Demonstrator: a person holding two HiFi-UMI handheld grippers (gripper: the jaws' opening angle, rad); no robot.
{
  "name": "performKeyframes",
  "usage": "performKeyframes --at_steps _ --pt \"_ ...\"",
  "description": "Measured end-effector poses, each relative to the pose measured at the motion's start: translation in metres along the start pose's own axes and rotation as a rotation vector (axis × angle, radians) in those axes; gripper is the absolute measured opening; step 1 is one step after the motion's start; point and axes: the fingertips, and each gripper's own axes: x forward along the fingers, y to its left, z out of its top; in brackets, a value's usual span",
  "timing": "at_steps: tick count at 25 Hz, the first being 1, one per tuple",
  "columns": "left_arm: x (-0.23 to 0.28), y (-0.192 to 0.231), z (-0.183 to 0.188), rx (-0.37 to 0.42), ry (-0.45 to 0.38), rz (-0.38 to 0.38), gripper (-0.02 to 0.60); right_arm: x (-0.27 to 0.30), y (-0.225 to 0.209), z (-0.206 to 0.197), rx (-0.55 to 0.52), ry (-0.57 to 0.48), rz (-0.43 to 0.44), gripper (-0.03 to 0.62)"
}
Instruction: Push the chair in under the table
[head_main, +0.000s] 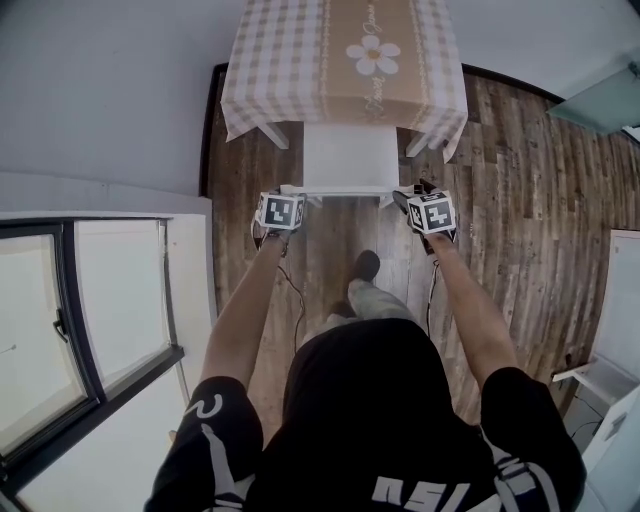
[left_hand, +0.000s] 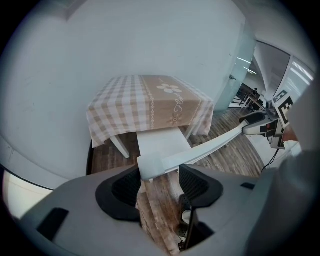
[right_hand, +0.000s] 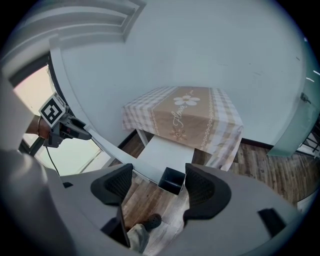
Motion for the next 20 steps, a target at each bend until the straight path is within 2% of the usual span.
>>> performKeyframes --at_steps 11,20 --pt "0.007 0.003 0.011 -0.017 0.037 0.025 0.252 0.009 -0.007 0.013 -0.025 0.015 0.027 0.347" --pt "0.011 0.005 0.010 0.023 0.078 0.036 0.258 0.007 -0.007 0.012 0.009 0.030 -0.001 0.348"
